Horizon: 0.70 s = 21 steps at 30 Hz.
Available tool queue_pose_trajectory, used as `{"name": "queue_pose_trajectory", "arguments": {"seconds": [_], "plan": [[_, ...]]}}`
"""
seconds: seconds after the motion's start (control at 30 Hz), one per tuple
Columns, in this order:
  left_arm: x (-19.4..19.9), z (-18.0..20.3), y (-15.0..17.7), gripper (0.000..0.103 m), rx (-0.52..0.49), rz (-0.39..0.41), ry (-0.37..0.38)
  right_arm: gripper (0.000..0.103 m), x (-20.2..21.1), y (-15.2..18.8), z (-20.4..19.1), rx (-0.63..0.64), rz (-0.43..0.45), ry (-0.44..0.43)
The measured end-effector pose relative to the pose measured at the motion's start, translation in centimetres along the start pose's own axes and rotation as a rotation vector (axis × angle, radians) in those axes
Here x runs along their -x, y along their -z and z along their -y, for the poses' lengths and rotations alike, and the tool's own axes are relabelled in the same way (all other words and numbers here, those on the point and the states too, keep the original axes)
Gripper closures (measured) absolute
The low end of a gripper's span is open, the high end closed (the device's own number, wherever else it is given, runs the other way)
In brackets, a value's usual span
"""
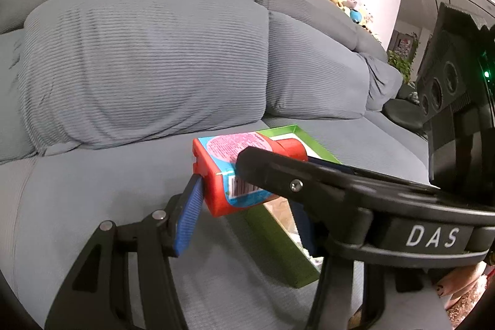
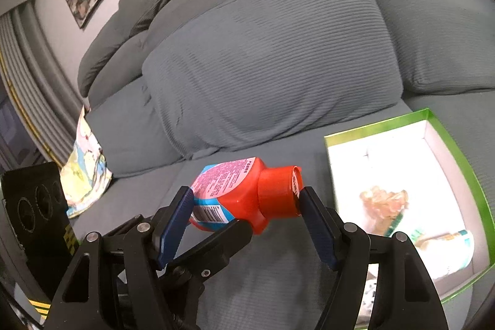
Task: Organize rigid objects
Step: 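Lift the red-capped bottle with the right gripper and carry it over the box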
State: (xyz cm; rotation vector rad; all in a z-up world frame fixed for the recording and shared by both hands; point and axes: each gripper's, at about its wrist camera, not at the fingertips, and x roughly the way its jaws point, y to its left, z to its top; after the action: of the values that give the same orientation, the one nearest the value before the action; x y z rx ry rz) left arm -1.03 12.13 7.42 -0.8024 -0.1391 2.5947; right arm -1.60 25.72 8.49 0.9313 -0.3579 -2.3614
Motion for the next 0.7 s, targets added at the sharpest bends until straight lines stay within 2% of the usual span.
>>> {"name": "queue_pose_trajectory", "arguments": {"seconds": [0.3,0.7], "plan": [[-1.8,2.4,-0.6,0.05,-0.05,-0.007,0.025,0.03,1.4,-0.3,2.7,-0.044,0.022,0.025],[-5.4,5.0,-0.7,0.05,-0.068,-0.052,0.085,0.03,2.1,-0.2,6.8,-0.121,0.018,0.096]]}}
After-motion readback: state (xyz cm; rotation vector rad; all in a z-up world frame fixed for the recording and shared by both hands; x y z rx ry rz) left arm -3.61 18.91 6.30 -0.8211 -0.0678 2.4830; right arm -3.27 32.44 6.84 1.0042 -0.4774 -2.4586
